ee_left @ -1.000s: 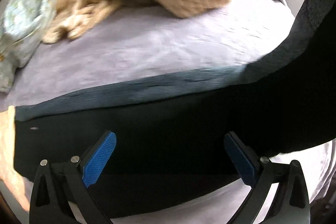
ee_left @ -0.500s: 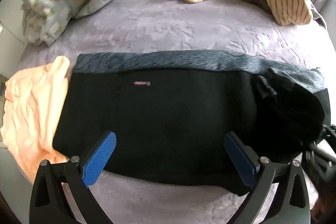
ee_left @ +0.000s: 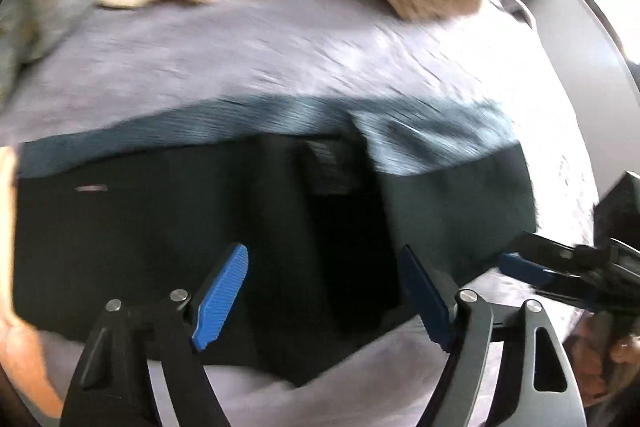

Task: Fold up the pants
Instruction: 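Fold the held leg end over the trousers and release the right gripper, then smooth the folded black trousers flat with both grippers open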

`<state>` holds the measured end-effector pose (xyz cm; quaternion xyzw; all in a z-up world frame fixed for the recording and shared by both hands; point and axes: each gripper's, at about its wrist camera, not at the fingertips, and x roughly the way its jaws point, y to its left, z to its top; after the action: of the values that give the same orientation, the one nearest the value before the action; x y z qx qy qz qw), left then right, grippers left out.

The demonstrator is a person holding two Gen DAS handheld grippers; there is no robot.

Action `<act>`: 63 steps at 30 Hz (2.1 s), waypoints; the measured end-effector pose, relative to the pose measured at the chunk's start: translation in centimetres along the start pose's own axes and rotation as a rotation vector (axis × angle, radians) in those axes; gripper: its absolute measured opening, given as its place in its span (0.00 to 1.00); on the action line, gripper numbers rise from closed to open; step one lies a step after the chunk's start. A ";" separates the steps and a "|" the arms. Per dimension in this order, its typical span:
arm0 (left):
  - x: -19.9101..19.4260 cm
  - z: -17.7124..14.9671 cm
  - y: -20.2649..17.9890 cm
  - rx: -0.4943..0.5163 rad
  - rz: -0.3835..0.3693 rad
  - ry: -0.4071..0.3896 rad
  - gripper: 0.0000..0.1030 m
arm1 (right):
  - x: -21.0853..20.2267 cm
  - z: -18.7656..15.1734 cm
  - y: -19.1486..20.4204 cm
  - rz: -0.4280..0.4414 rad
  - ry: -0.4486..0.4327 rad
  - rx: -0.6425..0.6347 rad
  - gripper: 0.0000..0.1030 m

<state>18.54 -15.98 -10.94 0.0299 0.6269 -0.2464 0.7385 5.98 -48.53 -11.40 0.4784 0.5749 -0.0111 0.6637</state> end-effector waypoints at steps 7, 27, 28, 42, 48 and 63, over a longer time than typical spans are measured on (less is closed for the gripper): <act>4.7 0.6 -3.2 -0.006 -0.023 0.095 0.56 | 1.5 0.9 -3.4 0.120 -0.030 0.178 0.04; 1.3 -2.4 -2.4 -0.010 0.209 0.019 0.78 | 2.7 -0.9 -0.4 -0.054 0.157 -0.042 0.44; 0.8 -2.8 -2.3 -0.004 0.217 0.018 0.78 | 2.6 -1.1 0.2 -0.071 0.164 -0.070 0.63; -3.0 -6.6 -0.7 -0.150 0.309 0.047 0.84 | 0.7 -3.2 5.2 -0.198 0.229 -0.337 0.75; -4.8 -7.4 -1.2 -0.218 0.331 -0.002 1.00 | 0.1 -3.4 5.5 -0.211 0.256 -0.396 0.77; -6.5 -9.4 2.1 -0.296 0.361 -0.007 1.00 | 1.0 -5.8 8.4 -0.377 0.204 -0.631 1.00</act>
<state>10.24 -8.73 -7.41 0.0323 0.6381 -0.0158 0.7691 6.67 -39.71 -6.24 0.1350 0.6912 0.0923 0.7039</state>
